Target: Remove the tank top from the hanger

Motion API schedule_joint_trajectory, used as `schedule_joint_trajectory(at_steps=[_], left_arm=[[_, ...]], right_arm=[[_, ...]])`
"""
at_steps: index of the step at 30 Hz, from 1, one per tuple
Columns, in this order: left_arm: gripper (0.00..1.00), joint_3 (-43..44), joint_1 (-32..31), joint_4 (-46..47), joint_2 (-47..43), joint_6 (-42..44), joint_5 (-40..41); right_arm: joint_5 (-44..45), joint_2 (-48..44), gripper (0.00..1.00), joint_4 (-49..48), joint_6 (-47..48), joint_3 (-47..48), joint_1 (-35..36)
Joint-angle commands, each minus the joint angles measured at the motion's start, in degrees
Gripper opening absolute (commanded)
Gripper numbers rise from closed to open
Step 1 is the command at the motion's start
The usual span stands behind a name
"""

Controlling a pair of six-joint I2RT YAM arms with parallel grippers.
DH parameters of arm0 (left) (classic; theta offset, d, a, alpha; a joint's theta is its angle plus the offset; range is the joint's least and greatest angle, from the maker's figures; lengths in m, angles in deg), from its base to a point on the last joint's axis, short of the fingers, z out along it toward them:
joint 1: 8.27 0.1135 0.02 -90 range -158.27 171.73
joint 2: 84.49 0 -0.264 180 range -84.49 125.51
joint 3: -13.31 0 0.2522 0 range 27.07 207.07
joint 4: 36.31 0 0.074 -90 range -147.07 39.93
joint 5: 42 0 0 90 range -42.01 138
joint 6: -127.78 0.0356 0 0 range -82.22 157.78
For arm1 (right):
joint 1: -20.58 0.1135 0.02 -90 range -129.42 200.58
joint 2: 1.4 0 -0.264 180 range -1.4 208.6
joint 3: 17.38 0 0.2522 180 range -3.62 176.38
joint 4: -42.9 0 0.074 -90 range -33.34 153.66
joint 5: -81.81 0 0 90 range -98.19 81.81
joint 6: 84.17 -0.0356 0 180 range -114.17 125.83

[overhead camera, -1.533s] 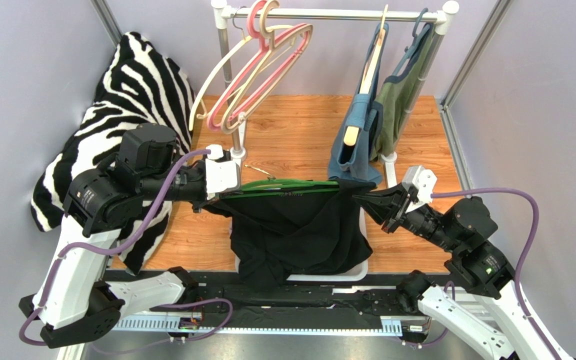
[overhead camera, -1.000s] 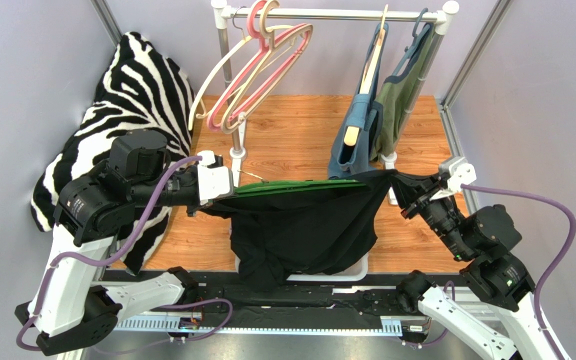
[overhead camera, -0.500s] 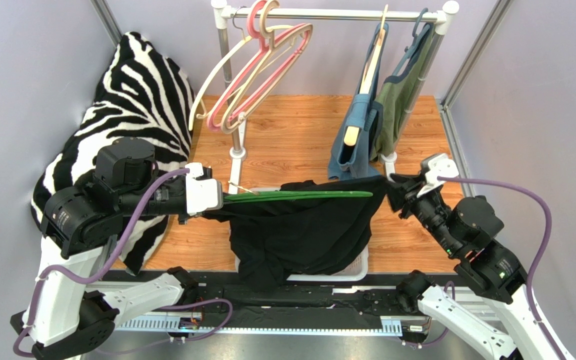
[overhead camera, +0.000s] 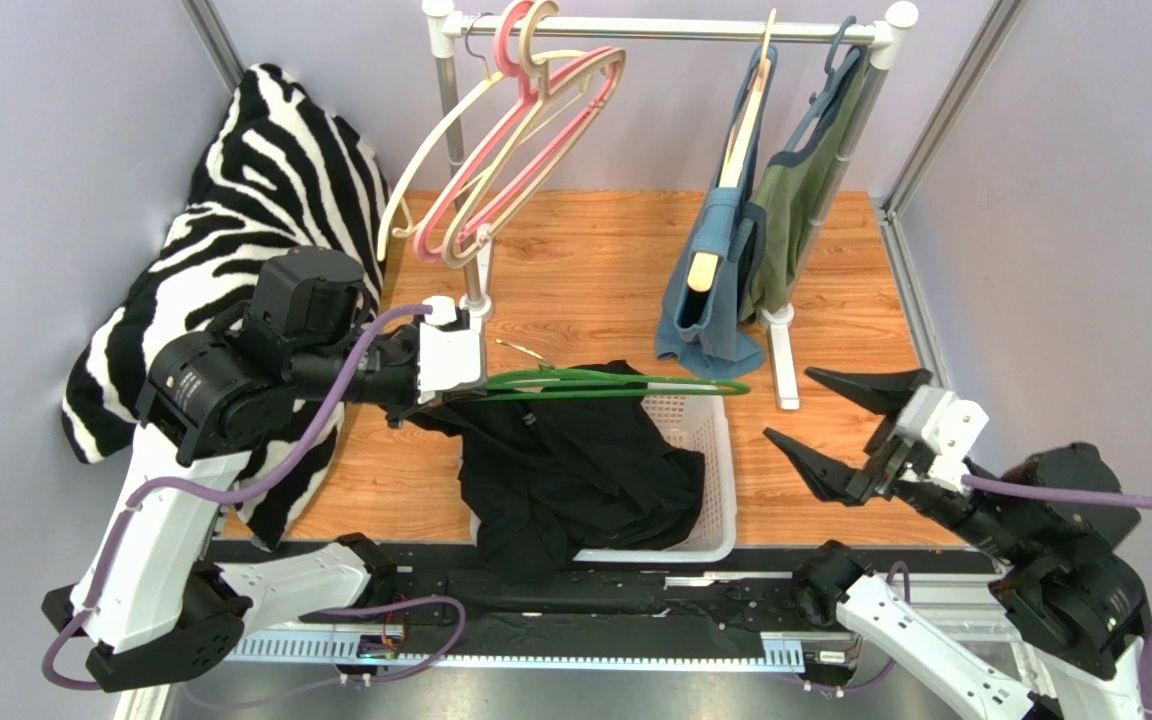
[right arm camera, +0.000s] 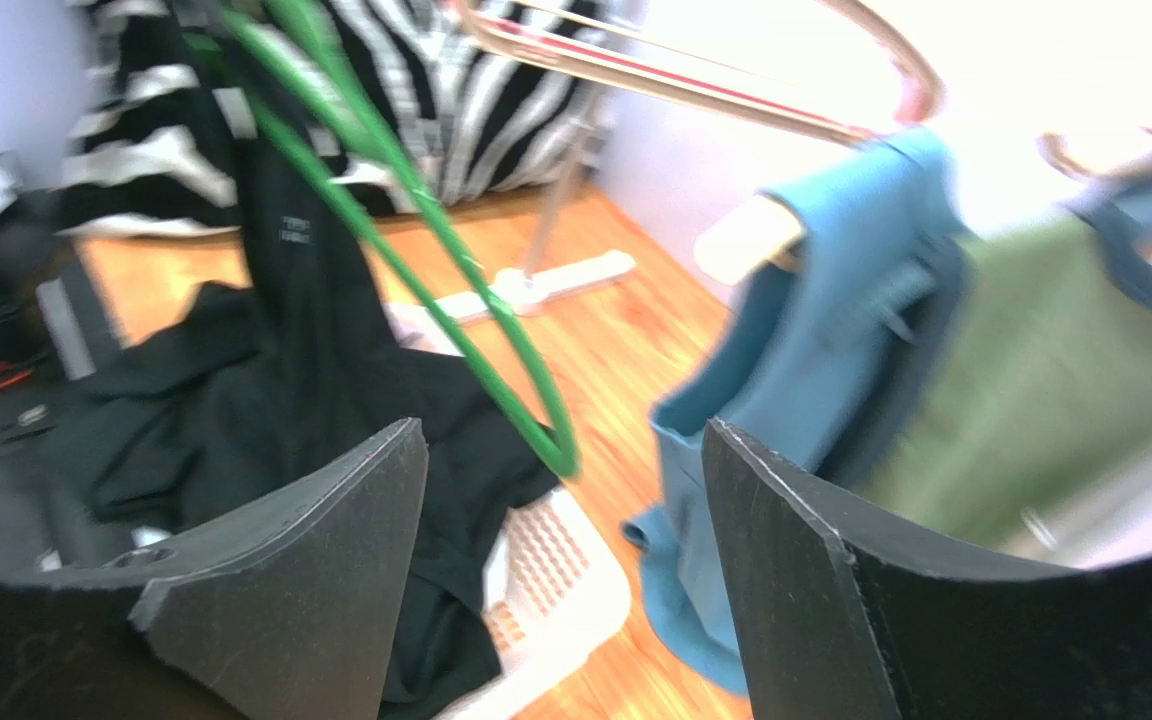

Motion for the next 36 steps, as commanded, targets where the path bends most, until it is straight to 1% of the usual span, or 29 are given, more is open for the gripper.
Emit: schedule_joint_trajectory(at_steps=[1,3,8,11,14,15,17,18,20,21,24,32,33,34,35,36], left_arm=[[0.00,0.0,-0.5,1.3,0.0,0.0,-3.4],[0.00,-0.3,-0.6,1.0,0.2,-0.2,-4.0],[0.00,-0.9,-1.0,0.5,0.5,0.3,-5.2],[0.00,-0.9,-1.1,0.2,0.7,0.4,-5.9],[0.00,-0.2,-1.2,0.0,0.7,0.4,-5.9],[0.00,-0.1,-1.2,0.0,0.7,0.4,-5.9],[0.00,0.5,-1.2,0.0,0.7,0.5,-6.1],[0.00,0.6,-1.2,0.0,0.8,0.4,-6.2],[0.00,1.2,-1.2,0.0,0.8,0.3,-6.4],[0.00,1.4,-1.2,0.0,0.8,0.3,-6.4],[0.00,2.8,-1.2,0.4,1.1,-0.2,-7.0],[0.00,6.3,-1.2,1.3,2.2,-2.4,-8.4],[0.00,6.4,-1.2,1.3,2.3,-2.5,-8.9],[0.00,6.6,-1.2,1.3,2.4,-2.5,-8.9],[0.00,6.5,-1.3,1.2,2.7,-2.6,-9.1],[0.00,6.6,-1.2,1.4,2.8,-2.7,-9.2]], right_arm=[[-12.1,7.2,0.71,-3.1,3.2,0.8,0.1],[-15.5,10.7,0.70,-4.3,3.4,1.3,0.1],[-18.5,14.9,0.67,-8.3,4.3,2.9,0.1],[-20.4,17.3,0.63,-8.8,4.0,3.9,0.2],[-21.8,18.5,0.51,-8.8,3.2,3.6,0.2],[-22.3,18.6,0.44,-9.0,3.1,3.4,0.2],[-23.3,18.6,0.36,-9.2,2.6,2.6,0.2],[-23.4,18.8,0.27,-9.2,2.0,2.4,0.2],[-23.6,19.1,0.18,-9.0,1.3,2.1,0.3],[-23.6,19.2,0.09,-8.9,0.8,2.0,0.3],[-23.5,19.0,0.00,-7.9,0.5,1.9,0.3],[-23.9,16.8,0.00,-7.1,-2.5,-0.7,0.2],[-24.0,16.5,0.04,-7.6,-2.9,-1.1,0.3],[-24.2,16.4,0.12,-8.0,-3.8,-1.8,0.3],[-24.1,16.4,0.27,-8.3,-4.3,-2.1,0.3],[-24.1,16.6,0.27,-8.8,-4.4,-2.1,0.3]])
